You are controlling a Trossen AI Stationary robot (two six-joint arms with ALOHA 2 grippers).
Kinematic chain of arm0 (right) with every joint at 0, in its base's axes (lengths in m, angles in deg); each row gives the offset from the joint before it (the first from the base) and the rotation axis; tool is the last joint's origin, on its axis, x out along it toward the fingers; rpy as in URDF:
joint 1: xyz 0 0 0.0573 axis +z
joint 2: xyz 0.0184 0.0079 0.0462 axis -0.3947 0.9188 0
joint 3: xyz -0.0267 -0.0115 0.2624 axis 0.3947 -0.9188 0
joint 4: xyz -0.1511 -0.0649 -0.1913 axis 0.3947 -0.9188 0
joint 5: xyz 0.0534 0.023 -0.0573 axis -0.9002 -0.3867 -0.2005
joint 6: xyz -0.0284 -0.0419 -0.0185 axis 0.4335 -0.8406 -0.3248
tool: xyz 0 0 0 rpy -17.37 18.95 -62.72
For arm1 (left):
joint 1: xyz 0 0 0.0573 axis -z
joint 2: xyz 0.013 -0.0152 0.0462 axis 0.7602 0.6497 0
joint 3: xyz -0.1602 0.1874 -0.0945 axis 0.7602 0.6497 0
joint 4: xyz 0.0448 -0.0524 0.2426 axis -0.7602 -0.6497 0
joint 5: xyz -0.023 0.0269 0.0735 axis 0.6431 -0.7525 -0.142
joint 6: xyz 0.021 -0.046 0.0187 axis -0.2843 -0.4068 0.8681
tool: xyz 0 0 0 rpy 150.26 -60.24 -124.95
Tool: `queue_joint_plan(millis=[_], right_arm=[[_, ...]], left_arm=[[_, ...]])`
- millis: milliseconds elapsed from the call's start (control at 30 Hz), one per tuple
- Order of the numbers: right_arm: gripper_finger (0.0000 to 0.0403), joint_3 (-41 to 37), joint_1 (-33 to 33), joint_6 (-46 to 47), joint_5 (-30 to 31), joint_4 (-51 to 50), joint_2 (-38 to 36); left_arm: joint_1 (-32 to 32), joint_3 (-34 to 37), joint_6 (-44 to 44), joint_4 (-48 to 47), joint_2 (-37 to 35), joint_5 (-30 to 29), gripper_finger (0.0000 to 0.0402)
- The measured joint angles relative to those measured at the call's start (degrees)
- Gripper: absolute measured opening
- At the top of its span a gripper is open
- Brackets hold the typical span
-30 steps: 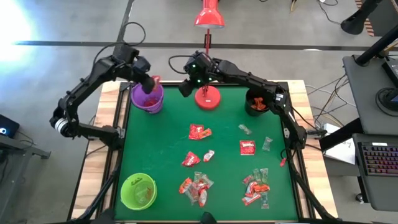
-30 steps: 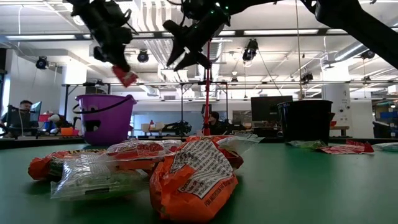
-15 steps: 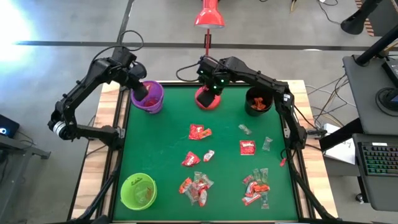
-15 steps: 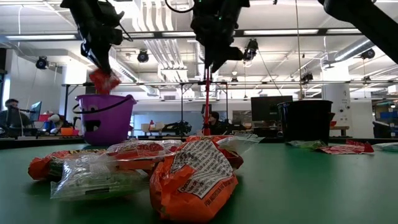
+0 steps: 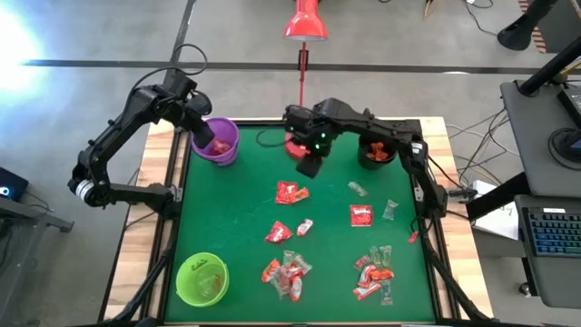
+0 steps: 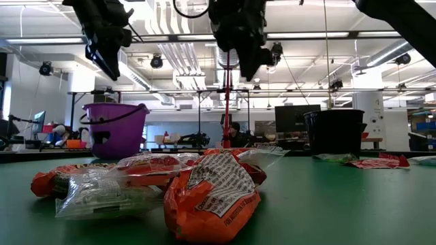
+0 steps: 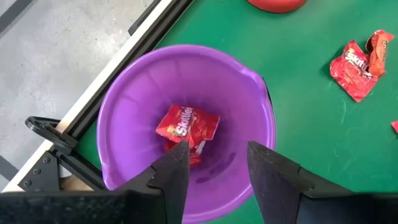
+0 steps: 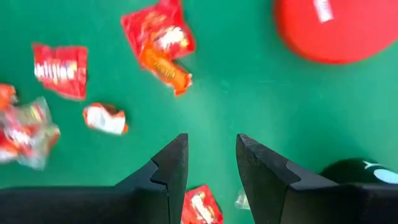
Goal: Sort candy
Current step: Put the orange chocolate into the black bucket
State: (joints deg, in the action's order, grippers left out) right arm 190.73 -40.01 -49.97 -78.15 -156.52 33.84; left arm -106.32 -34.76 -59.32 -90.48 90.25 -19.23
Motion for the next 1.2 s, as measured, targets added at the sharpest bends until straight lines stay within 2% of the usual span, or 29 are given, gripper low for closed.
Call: queue_joint_plan(millis=[100,300,400,800,1133,1200], right_arm=[[0.0129,-3.3,1.8,-5.1,0.0,3.2,-0.4],[0.0132,-11.4,4.6,-14.9,-0.2,17.1,-0.4],[0.0128,-15.5,4.8,-18.5,-0.2,19.5,-0.3],[0.0113,-28.3,4.8,-24.5,-0.2,34.1,-0.3],[0.0109,-31.9,4.8,-28.5,-0.6,39.8,-0.2],[0.0109,-32.5,4.7,-28.5,-2.4,40.5,-0.2]], left_arm=[[0.0,0.0,0.0,0.8,-0.3,0.0,0.0141],[0.0,0.0,0.1,3.5,-0.4,0.1,0.0141],[0.0,0.0,0.3,3.5,-0.4,0.1,0.0141],[0.0,0.0,0.0,2.0,-2.9,0.2,0.0141],[0.0,0.0,1.3,2.1,-3.3,0.1,0.0141],[0.0,0.0,1.3,2.1,-3.2,0.1,0.0141]])
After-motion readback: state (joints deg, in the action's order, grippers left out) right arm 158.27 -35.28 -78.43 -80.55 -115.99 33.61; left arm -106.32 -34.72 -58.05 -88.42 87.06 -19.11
